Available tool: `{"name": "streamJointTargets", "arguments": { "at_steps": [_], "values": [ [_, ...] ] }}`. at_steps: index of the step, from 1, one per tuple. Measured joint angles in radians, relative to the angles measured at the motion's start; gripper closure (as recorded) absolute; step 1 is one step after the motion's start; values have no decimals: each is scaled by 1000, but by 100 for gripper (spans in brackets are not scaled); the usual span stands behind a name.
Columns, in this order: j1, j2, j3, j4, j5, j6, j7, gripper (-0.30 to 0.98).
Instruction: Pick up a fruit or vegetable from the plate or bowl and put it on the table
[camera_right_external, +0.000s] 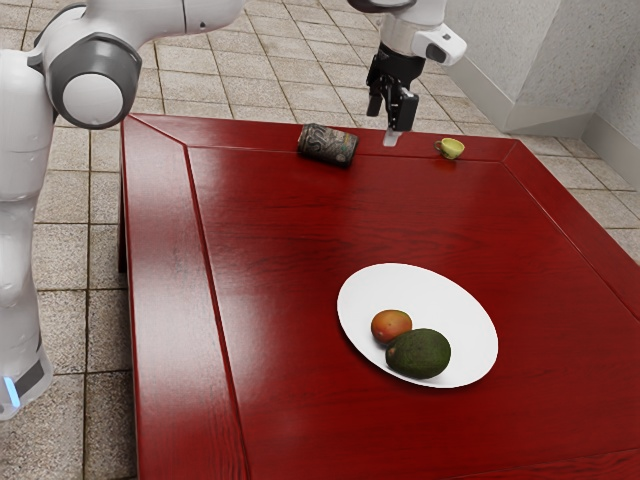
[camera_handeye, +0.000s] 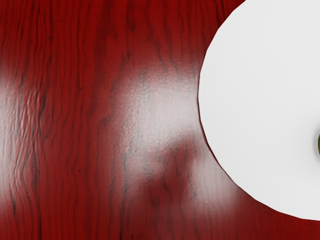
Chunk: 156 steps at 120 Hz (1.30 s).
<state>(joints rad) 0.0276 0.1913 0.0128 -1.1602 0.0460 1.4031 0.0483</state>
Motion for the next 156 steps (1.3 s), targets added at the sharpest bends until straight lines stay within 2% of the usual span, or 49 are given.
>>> {"name": "streamJointTargets", "arguments": {
  "at_steps": [42,58,79,115,130,144,156],
  "values": [
    [-12,17,-9,10,4,6,-1,0],
    [-20,19,-62,23,5,10,-1,0],
    [-23,89,-73,24,5,12,-1,0],
    [-203,131,-68,17,9,29,-4,0],
    [-239,178,-61,10,10,75,-4,0],
    [-357,169,55,-100,5,159,-4,0],
    [-390,110,90,-256,-14,258,-4,0]
  ]
}}
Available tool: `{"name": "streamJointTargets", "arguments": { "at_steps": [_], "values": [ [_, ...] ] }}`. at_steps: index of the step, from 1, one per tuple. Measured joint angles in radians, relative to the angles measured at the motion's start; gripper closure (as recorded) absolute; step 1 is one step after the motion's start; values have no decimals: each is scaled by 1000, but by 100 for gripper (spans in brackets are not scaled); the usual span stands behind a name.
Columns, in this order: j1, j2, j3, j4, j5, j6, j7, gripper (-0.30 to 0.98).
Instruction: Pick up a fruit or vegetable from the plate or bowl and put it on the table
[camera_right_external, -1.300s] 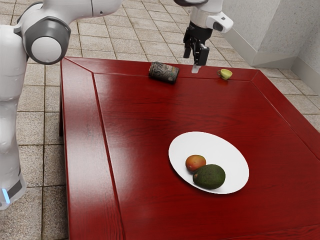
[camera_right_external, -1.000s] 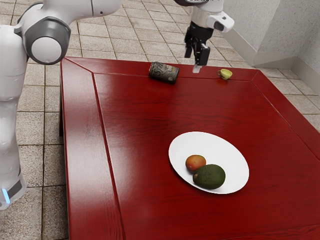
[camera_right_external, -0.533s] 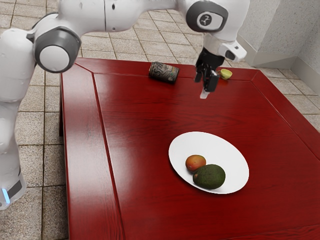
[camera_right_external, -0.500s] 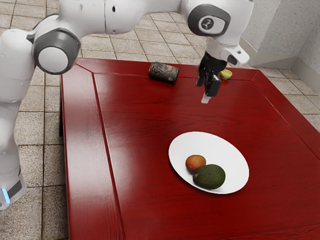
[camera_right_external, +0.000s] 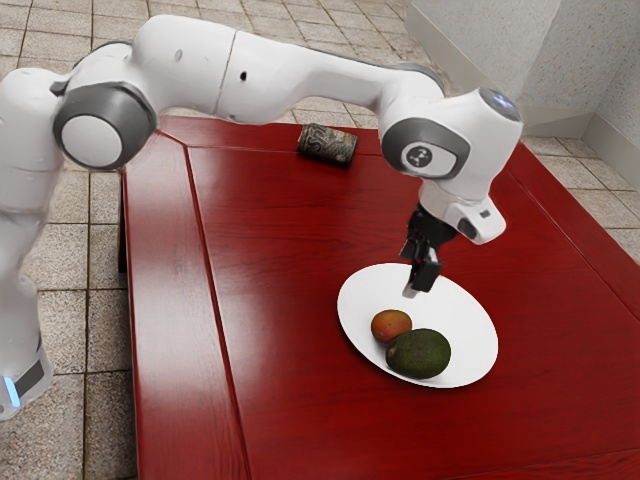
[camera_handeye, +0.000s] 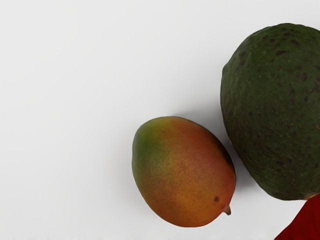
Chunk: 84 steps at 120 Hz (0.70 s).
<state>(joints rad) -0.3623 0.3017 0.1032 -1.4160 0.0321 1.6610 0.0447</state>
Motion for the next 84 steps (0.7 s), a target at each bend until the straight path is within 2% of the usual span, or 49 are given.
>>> {"name": "streamJointTargets", "arguments": {
  "at_steps": [6,14,28,84],
  "values": [
    [-7,-28,9,-61,-6,43,0,0],
    [-66,-56,72,-116,-18,91,0,0],
    [-106,-72,114,-148,-36,146,-1,0],
    [-107,-17,124,-193,-74,242,2,0]
  ]
}}
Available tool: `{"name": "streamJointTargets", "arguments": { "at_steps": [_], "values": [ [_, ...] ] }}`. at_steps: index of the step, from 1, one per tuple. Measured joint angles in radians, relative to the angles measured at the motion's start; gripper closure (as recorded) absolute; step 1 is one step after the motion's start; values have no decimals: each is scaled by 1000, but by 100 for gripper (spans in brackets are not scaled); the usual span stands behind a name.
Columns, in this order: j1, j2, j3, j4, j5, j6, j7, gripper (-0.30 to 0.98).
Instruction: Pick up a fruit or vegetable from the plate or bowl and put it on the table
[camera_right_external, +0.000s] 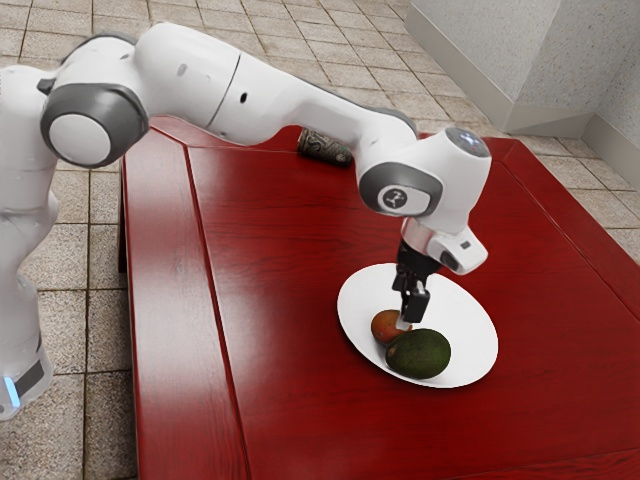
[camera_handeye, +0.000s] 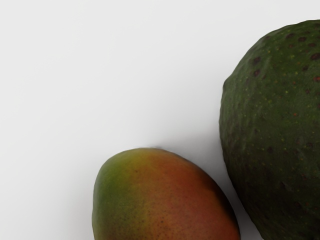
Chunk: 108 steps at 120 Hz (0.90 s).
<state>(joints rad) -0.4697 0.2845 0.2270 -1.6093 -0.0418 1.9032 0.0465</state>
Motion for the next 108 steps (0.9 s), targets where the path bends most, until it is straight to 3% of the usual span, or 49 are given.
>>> {"name": "streamJointTargets", "arguments": {
  "at_steps": [72,86,108],
  "values": [
    [24,60,2,-16,-50,30,6,2],
    [25,64,2,-14,-53,32,6,9],
    [25,68,2,-15,-49,35,4,32]
  ]
}}
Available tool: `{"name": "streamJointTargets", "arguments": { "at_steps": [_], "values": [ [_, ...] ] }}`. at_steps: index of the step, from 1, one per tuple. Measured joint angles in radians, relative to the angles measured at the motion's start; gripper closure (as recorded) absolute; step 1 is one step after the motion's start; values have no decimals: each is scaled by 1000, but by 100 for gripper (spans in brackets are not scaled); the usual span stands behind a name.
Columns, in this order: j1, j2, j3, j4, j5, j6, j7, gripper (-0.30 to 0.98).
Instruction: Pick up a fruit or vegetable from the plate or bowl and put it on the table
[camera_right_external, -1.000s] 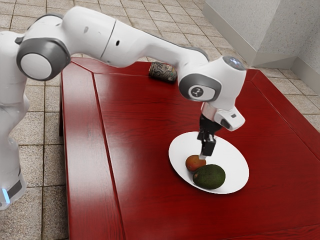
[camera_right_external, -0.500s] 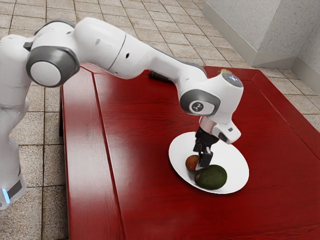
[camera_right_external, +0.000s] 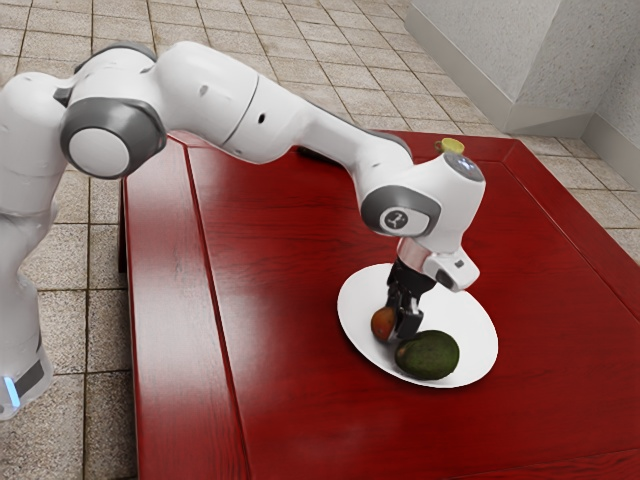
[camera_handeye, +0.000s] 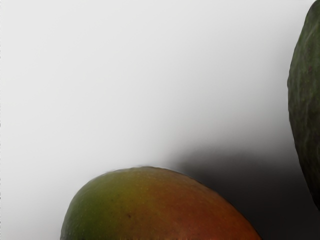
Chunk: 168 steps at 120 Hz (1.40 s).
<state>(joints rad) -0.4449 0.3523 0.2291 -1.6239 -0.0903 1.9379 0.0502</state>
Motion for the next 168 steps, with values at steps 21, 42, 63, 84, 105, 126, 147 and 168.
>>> {"name": "streamJointTargets", "arguments": {
  "at_steps": [21,42,63,84,105,126,147,168],
  "values": [
    [-2,-29,2,1,2,0,1,33],
    [-6,-101,60,20,8,-13,7,33],
    [34,-89,186,153,11,-76,22,33],
    [151,-22,194,256,9,-126,34,33],
    [254,43,179,308,-5,-152,45,33],
    [320,73,170,333,-14,-164,53,33],
    [325,76,168,335,-17,-168,60,22],
    [324,75,160,334,-22,-169,68,7]
  ]
}}
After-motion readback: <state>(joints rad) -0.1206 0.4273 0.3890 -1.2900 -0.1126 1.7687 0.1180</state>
